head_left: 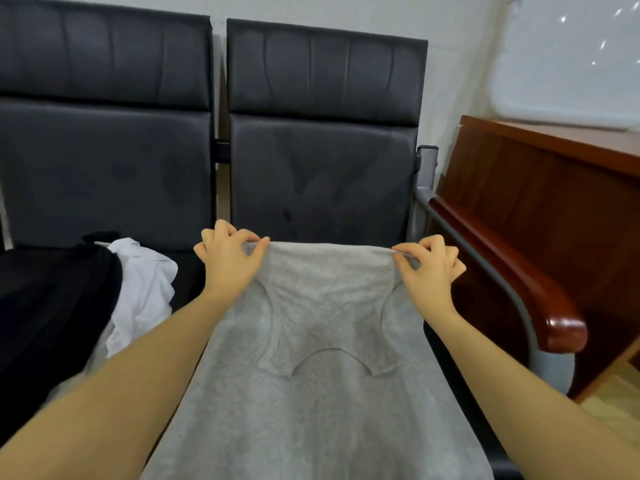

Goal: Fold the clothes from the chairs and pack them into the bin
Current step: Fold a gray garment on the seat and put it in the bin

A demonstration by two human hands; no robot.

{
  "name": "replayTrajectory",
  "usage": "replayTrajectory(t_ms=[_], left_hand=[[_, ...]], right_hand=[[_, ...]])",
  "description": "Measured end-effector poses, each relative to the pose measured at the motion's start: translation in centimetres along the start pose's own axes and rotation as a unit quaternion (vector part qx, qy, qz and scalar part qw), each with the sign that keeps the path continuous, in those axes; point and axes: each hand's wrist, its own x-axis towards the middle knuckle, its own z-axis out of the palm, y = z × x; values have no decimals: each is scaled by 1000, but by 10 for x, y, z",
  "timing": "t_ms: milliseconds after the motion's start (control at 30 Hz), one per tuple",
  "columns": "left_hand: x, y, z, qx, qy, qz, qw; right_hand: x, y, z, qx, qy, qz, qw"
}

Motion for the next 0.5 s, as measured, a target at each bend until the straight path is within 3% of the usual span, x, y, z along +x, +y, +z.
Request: replayTrajectory(t_ms=[267, 500], left_hand=[[-89, -8, -49, 5, -27, -56, 998], [-157, -16, -90, 2, -26, -45, 999]], right_hand=[[-98, -3, -53, 58, -64, 92, 992], [-157, -1, -101, 100, -92, 80, 987]])
